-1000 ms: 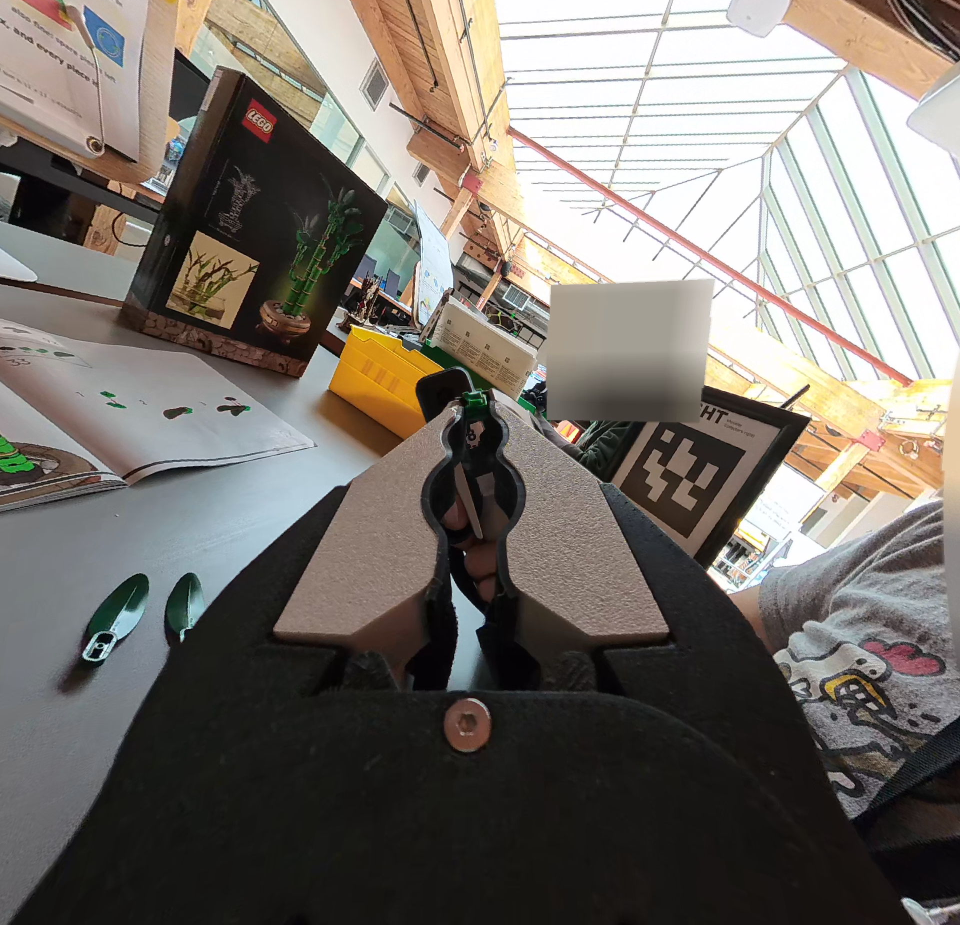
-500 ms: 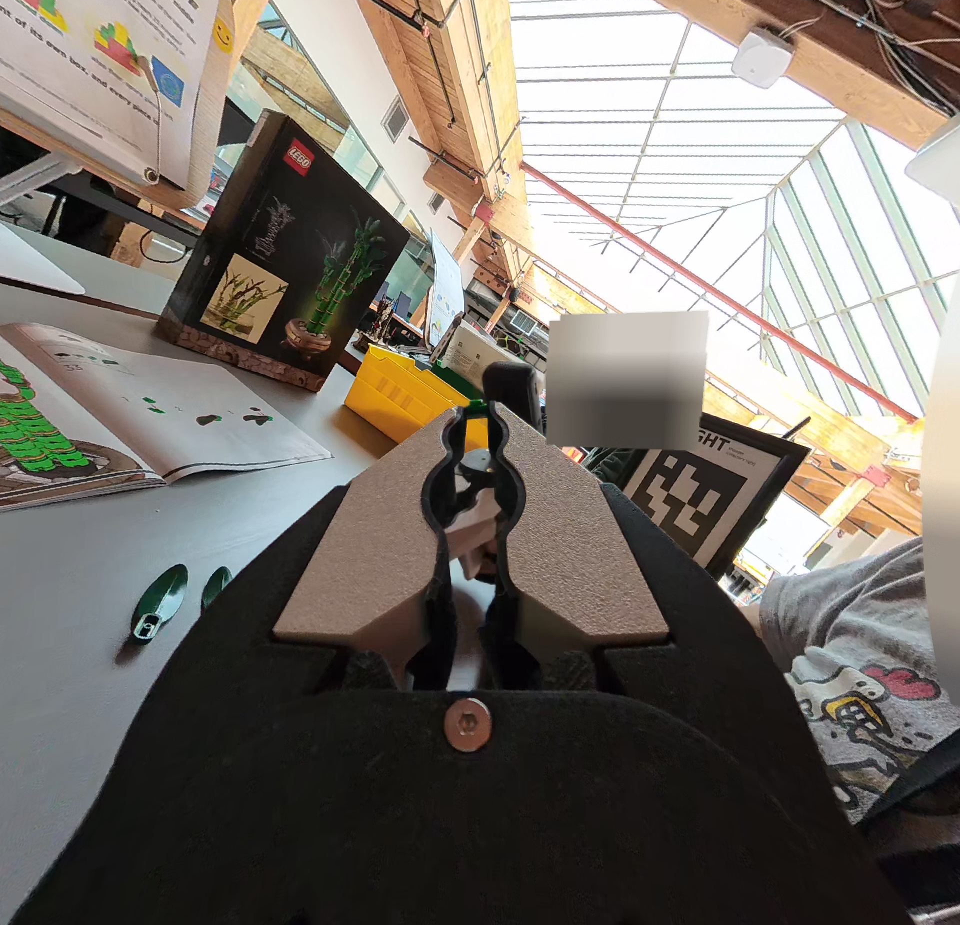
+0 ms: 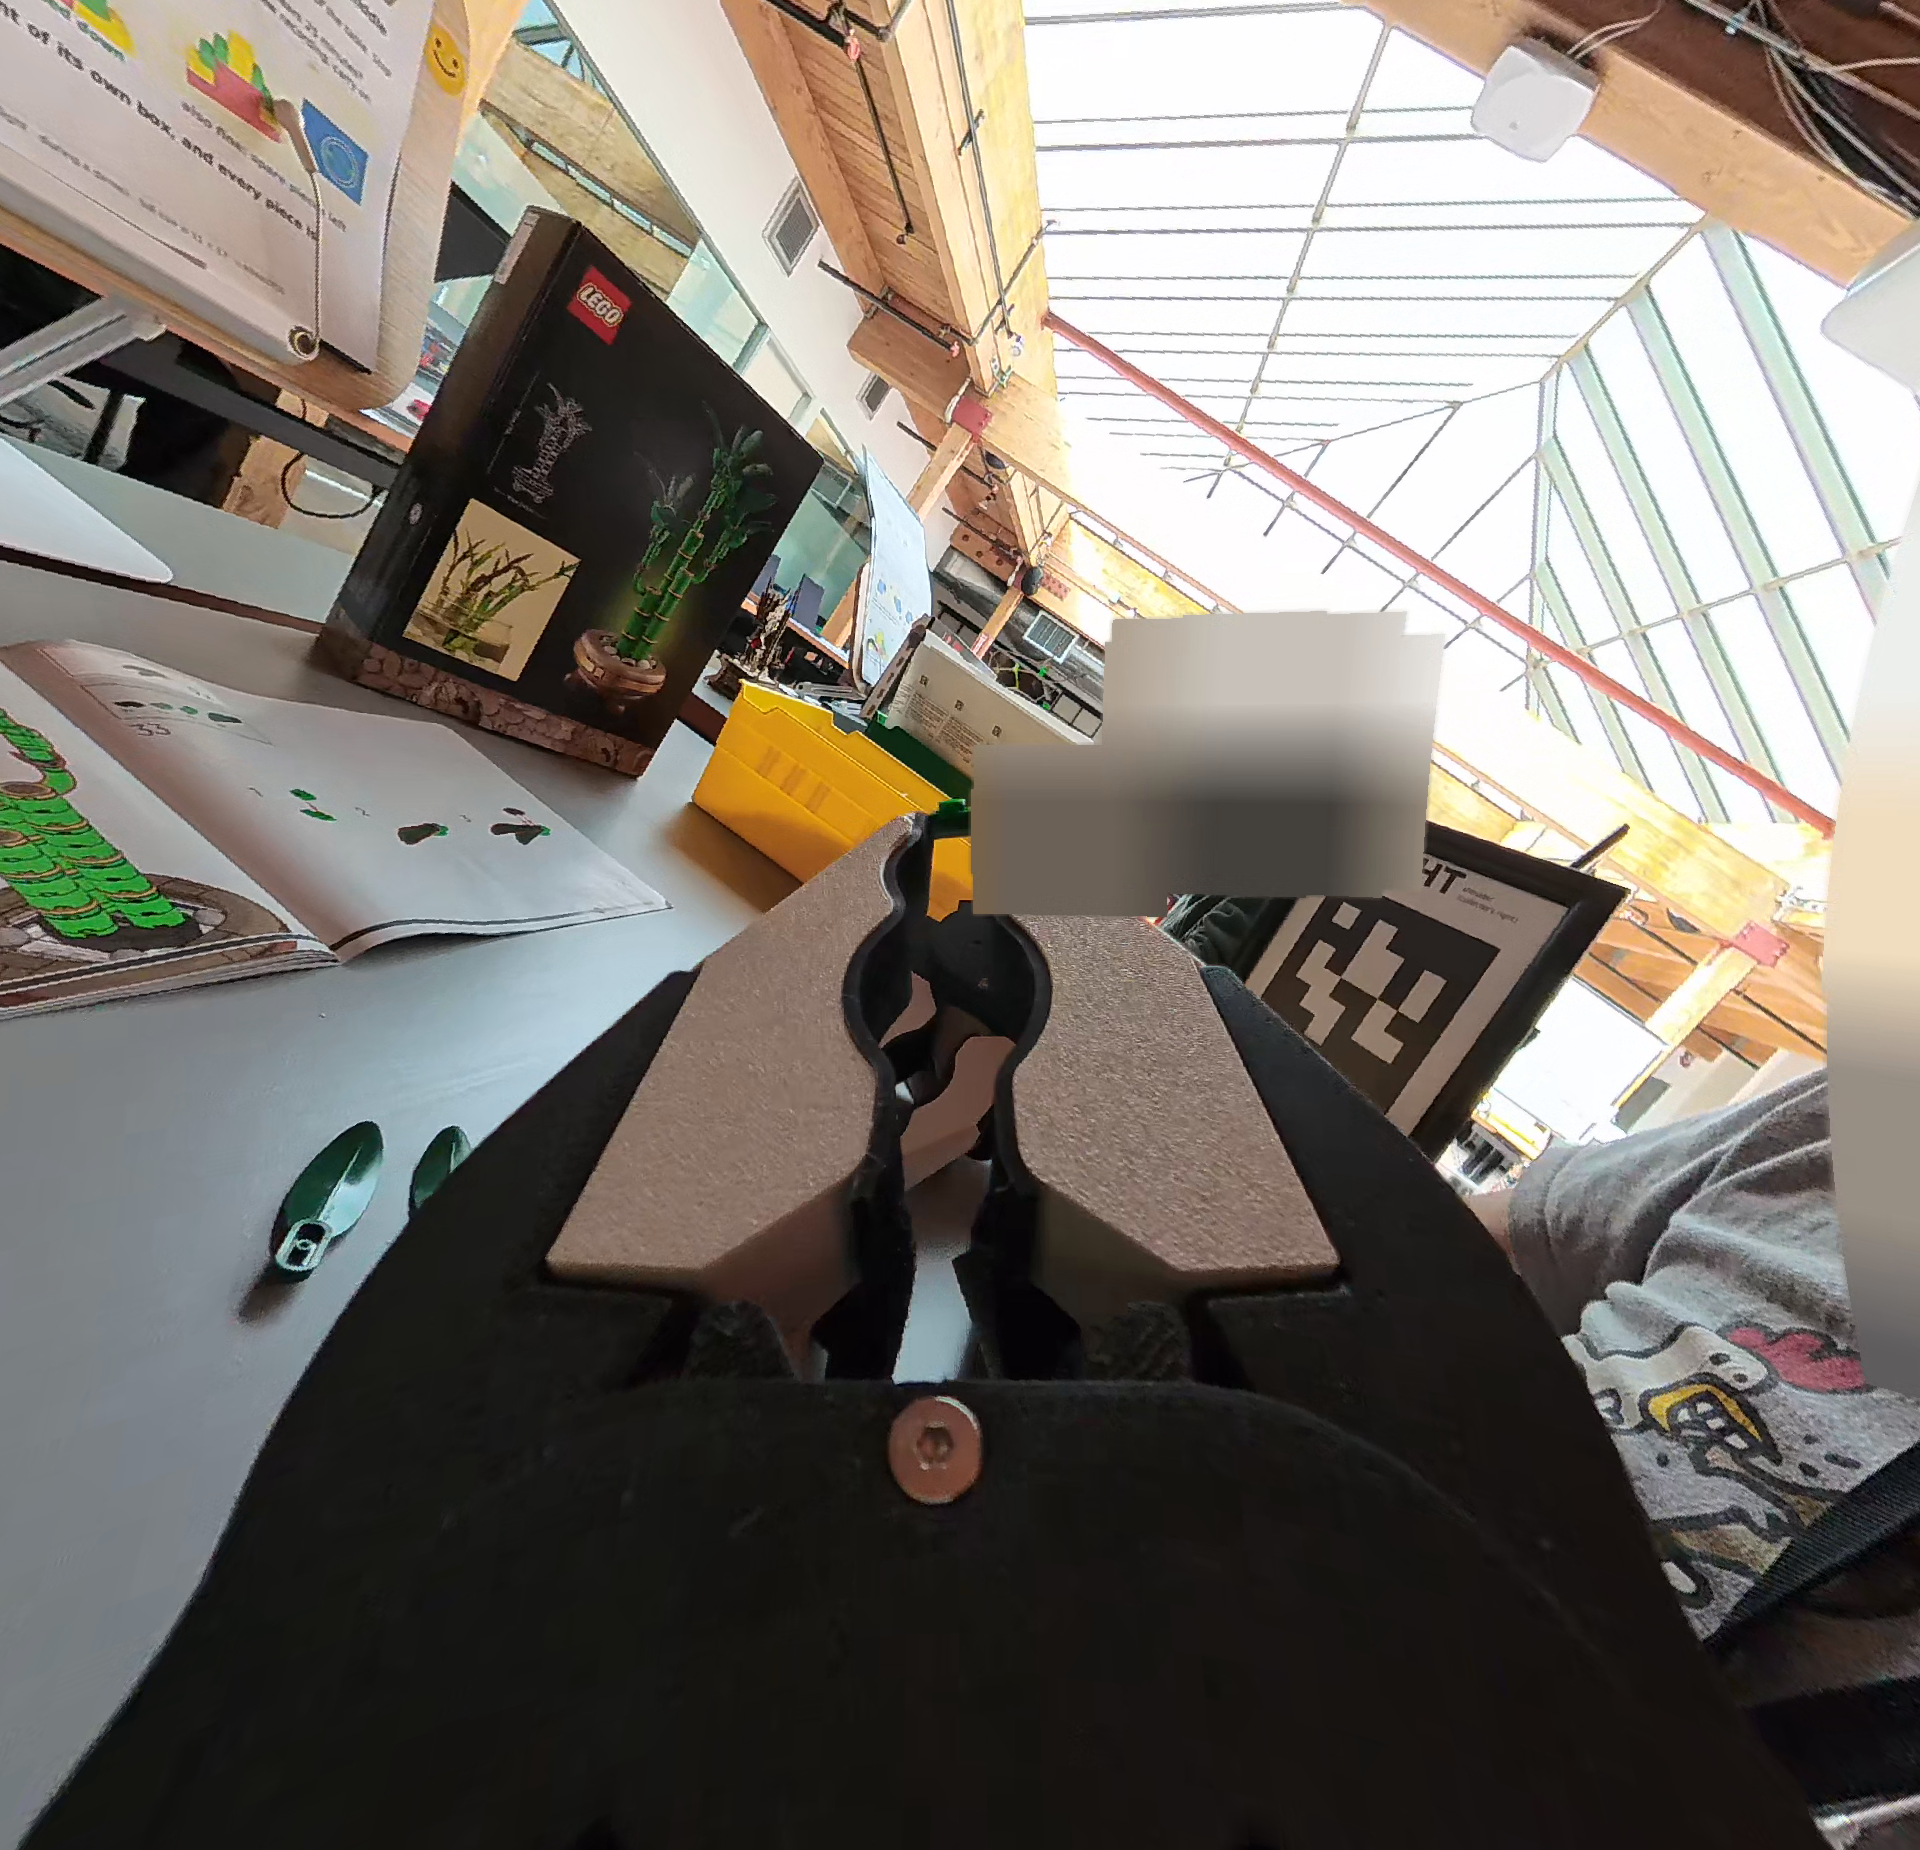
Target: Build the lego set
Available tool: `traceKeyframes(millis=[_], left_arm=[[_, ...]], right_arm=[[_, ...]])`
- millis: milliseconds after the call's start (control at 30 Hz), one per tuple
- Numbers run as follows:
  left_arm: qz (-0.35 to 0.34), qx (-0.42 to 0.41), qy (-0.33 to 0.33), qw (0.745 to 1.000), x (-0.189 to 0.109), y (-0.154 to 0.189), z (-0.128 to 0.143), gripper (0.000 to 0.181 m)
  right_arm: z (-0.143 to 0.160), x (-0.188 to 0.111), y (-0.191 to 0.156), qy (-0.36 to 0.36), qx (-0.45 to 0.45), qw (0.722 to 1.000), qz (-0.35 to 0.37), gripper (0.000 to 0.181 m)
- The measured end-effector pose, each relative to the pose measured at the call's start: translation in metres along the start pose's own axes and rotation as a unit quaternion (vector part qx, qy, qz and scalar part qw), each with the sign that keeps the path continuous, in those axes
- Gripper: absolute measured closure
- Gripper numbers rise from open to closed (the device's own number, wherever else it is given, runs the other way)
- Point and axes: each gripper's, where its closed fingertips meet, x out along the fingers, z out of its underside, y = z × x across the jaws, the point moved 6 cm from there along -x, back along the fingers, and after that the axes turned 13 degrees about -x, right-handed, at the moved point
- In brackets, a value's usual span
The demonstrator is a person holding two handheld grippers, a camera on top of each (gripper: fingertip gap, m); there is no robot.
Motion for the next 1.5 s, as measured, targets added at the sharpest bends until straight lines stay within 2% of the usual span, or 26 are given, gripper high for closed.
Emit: traceKeyframes(millis=[300, 600, 767, 867, 1033, 1133, 1200, 1333, 1433, 1500], left_arm=[[0.001, -0.007, -0.006, 1.0, 0.0, -0.001, 0.002, 0.176], [-0.005, -0.009, -0.023, 1.0, 0.003, -0.004, 0.005, 0.176], [0.004, -0.029, -0.07, 0.997, 0.009, -0.007, 0.013, 0.176], [-0.008, -0.014, -0.092, 0.996, 0.011, -0.008, 0.012, 0.176], [-0.004, 0.011, -0.145, 0.989, 0.028, -0.002, -0.005, 0.175], [0.005, 0.052, -0.184, 0.982, 0.049, 0.009, -0.017, 0.175], [0.014, 0.093, -0.208, 0.974, 0.065, 0.016, -0.022, 0.175], [0.004, 0.182, -0.233, 0.955, 0.083, -0.001, -0.021, 0.175], [0.054, 0.194, -0.214, 0.956, 0.075, -0.018, -0.007, 0.175], [0.066, 0.185, -0.202, 0.959, 0.067, -0.027, -0.001, 0.175]], right_arm=[[0.002, -0.002, -0.006, -0.001, -0.017, 1.0, -0.003, 0.164], [0.002, -0.001, -0.002, 0.001, -0.015, 1.0, -0.019, 0.173], [0.001, -0.002, -0.003, -0.004, -0.022, 1.0, -0.005, 0.174], [-0.01, -0.018, 0.006, 0.047, -0.006, 0.998, 0.029, 0.175], [-0.05, -0.083, 0.049, 0.178, 0.038, 0.977, 0.107, 0.175], [-0.074, -0.119, 0.077, 0.209, 0.03, 0.964, 0.162, 0.175], [-0.086, -0.132, 0.093, 0.227, 0.031, 0.958, 0.176, 0.175], [-0.087, -0.132, 0.112, 0.276, 0.059, 0.944, 0.171, 0.175], [-0.071, -0.116, 0.108, 0.301, 0.042, 0.935, 0.183, 0.175], [-0.067, -0.106, 0.099, 0.293, 0.026, 0.945, 0.142, 0.175]])
